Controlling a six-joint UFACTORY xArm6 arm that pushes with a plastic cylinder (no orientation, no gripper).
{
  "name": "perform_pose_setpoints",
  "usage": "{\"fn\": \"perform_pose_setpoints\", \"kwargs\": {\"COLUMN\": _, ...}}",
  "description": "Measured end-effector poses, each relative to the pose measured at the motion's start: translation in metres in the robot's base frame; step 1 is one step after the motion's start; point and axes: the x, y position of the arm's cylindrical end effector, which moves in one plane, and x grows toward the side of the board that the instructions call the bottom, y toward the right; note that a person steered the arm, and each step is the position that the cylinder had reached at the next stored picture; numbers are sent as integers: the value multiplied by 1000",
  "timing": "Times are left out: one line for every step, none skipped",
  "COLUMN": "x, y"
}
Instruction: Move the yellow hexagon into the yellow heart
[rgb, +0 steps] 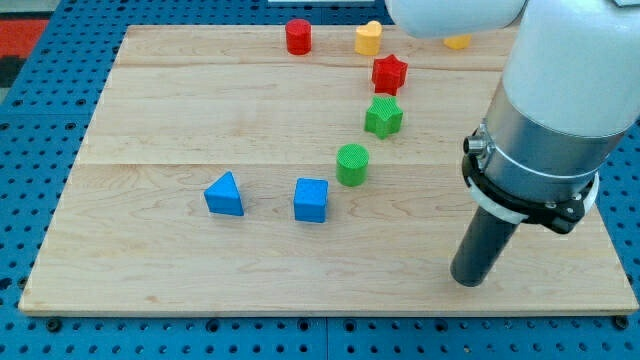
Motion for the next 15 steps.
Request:
{"fn": "perform_pose_setpoints", "kwargs": {"x": 0, "y": 11}}
{"fn": "perform_pose_setpoints", "kwargs": {"x": -2, "y": 44}}
{"fn": "perform_pose_setpoints", "kwargs": {"x": -9, "y": 65}}
{"fn": "perform_pose_setpoints", "kwargs": {"x": -29, "y": 69}}
{"fn": "perform_pose_setpoints", "kwargs": {"x": -43, "y": 69}}
{"fn": "perform_pose_setpoints", "kwargs": {"x": -43, "y": 69}}
{"fn": "perform_pose_setpoints", "kwargs": {"x": -45, "y": 69}}
{"fn": "perform_pose_setpoints", "kwargs": {"x": -59, "y": 73}}
{"fn": "perform_pose_setpoints", "kwargs": {"x": -95, "y": 76}}
{"fn": "perform_pose_setpoints", "kwargs": {"x": -118, "y": 76}}
{"fn": "perform_pose_setpoints", "kwargs": {"x": -130, "y": 76}}
{"fn": "perform_pose_setpoints", "kwargs": {"x": -175, "y": 76}}
{"fn": "perform_pose_setpoints", "kwargs": {"x": -201, "y": 88}}
{"fn": "perform_pose_setpoints", "kwargs": {"x": -213, "y": 88}}
{"fn": "perform_pose_setpoints", "kwargs": {"x": -234, "y": 99}}
